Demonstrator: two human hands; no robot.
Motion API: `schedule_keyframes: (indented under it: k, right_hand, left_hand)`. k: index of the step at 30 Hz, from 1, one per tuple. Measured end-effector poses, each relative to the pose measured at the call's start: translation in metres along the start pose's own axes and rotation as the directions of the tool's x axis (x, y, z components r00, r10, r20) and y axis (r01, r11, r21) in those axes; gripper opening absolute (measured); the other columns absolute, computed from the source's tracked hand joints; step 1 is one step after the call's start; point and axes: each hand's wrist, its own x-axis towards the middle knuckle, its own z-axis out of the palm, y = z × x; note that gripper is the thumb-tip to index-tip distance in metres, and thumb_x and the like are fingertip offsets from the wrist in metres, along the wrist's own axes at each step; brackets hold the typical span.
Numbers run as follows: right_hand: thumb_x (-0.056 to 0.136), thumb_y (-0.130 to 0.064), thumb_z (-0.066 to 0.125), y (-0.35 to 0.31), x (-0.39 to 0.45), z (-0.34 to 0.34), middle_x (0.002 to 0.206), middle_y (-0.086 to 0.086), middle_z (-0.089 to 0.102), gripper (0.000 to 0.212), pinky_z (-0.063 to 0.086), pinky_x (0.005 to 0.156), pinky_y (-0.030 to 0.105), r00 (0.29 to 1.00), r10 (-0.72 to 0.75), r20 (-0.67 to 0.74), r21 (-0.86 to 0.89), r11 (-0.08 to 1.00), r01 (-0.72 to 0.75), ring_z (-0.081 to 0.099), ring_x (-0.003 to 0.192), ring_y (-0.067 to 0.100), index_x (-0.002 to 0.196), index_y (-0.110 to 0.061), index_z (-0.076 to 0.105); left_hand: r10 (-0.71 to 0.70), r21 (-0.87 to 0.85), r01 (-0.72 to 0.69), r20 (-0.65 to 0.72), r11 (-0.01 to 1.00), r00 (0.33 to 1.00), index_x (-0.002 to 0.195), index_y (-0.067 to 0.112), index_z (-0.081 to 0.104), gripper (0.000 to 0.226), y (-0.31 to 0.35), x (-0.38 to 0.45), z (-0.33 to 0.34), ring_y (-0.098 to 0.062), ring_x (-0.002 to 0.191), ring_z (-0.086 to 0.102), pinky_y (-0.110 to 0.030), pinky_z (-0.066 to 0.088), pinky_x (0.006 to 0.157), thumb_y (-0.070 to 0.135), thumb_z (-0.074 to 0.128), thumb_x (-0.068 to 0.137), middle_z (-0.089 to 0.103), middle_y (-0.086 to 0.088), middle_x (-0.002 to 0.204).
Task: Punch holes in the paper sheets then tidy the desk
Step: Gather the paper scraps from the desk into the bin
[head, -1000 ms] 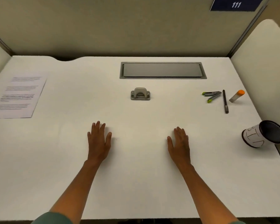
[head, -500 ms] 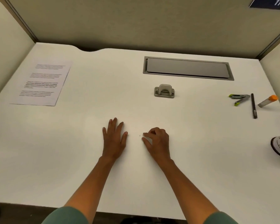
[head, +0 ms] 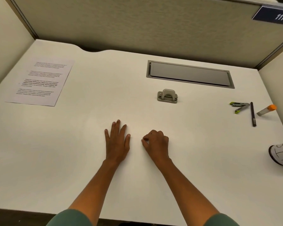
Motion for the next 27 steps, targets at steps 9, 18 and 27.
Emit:
schedule_keyframes:
  k: [9, 18, 27]
  right_hand:
    - [0.092, -0.018, 0.051, -0.022, 0.011, -0.006, 0.097, 0.003, 0.060, 0.013, 0.036, 0.070, 0.034, 0.997, -0.002, 0.079, -0.165, 0.986, 0.015, 0.055, 0.090, 0.027, 0.088, -0.014, 0.064]
    - [0.075, -0.022, 0.054, -0.014, 0.019, -0.006, 0.070, -0.002, 0.059, 0.013, 0.037, 0.074, 0.034, 0.986, 0.104, 0.127, 0.041, 0.993, -0.110, 0.056, 0.074, 0.023, 0.063, -0.016, 0.056]
    - [0.076, -0.017, 0.067, 0.049, 0.020, -0.058, 0.070, -0.006, 0.069, 0.006, 0.046, 0.055, 0.013, 0.915, 0.404, 0.009, 0.759, 0.593, -0.269, 0.059, 0.062, 0.004, 0.071, -0.017, 0.068]
  left_hand:
    - [-0.006, 0.000, 0.006, -0.005, 1.000, 1.000, 0.143, 0.014, 0.044, 0.045, 0.001, 0.000, 0.000, -0.020, 0.150, 0.011, -0.051, 0.002, 0.121, 0.028, 0.044, 0.100, 0.020, -0.007, 0.160]
    - [-0.012, -0.049, 0.012, -0.003, 0.999, 1.000, 0.143, 0.013, 0.042, 0.045, 0.002, 0.000, -0.003, -0.019, 0.150, 0.008, -0.050, 0.001, 0.121, 0.025, 0.044, 0.100, 0.020, -0.006, 0.161]
    - [0.106, -0.135, -0.108, -0.022, 0.985, 0.994, 0.147, 0.008, 0.034, 0.052, 0.042, 0.026, -0.002, -0.021, 0.150, 0.007, -0.048, 0.003, 0.122, 0.024, 0.047, 0.100, 0.018, -0.007, 0.161]
